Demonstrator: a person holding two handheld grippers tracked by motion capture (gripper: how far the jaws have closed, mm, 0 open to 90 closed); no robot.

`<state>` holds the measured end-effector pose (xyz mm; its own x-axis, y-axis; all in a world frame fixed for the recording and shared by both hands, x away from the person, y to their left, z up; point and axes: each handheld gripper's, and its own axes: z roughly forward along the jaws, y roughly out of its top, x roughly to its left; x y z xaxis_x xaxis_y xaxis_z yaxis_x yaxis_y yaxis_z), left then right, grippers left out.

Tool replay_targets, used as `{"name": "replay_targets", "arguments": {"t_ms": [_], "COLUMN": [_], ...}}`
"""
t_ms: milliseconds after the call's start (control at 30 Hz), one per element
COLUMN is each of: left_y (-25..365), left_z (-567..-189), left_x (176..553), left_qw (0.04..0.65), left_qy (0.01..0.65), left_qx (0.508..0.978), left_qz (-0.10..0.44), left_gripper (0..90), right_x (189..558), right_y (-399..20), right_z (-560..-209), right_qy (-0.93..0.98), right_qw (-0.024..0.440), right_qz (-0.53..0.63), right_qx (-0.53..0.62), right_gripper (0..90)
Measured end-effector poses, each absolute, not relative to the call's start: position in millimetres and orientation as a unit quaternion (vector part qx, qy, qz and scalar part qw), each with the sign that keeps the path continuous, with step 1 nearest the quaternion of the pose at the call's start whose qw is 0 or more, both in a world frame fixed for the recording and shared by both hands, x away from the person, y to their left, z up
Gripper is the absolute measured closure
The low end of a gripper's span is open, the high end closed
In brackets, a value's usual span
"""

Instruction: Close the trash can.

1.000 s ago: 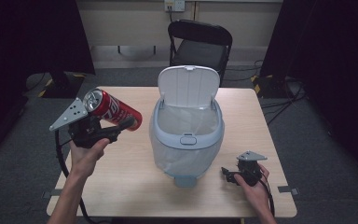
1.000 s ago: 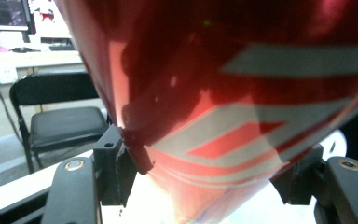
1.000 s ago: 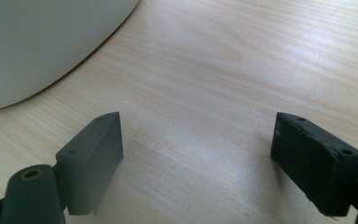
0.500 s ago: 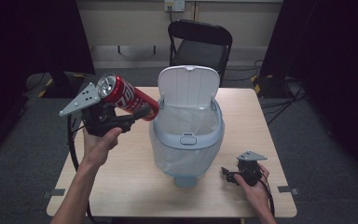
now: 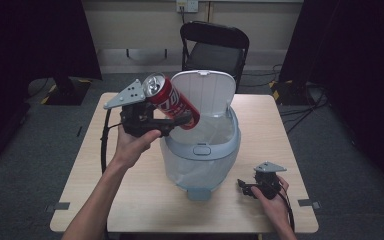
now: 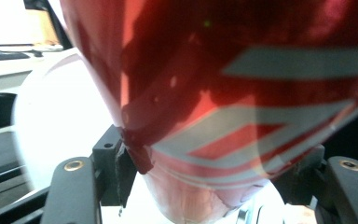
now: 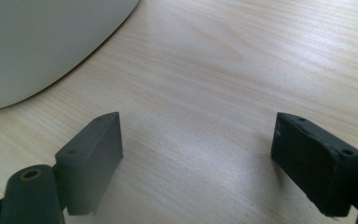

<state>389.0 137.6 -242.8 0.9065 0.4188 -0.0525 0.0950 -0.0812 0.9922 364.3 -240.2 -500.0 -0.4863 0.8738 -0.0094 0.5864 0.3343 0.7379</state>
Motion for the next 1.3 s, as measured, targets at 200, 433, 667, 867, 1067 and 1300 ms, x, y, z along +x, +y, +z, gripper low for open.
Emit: {"name": "replay_targets", "arguments": {"t_ms": [200,433,667,867,1067,1300], "left_y": [114,99,99,118,143,171], "left_z": [-239,-242,-244,-247,-250,-252], "left_x": [400,410,409,409,412,424], "left_qw": [0.626,0.592,0.593,0.602,0.602,0.608], "left_qy": [0.165,0.173,0.166,0.177,0.200,0.235], "left_qx": [0.755,0.782,0.783,0.771,0.763,0.746], "left_qz": [0.105,0.091,0.092,0.106,0.120,0.140], "left_gripper": [33.5,30.1,30.5,36.6,45.7,47.9], "right_x": [364,365,365,365,366,366], "right_y": [-240,-240,-240,-239,-239,-239], "right_z": [-500,-500,-500,-500,-500,-500], "right_qy": [0.790,0.791,0.792,0.792,0.792,0.792], "right_qw": [0.208,0.206,0.206,0.206,0.205,0.205], "right_qz": [0.345,0.345,0.345,0.345,0.345,0.344], "right_qx": [0.462,0.461,0.459,0.459,0.459,0.460], "right_gripper": [15.0,14.1,13.3,13.2,13.1,13.0]}}
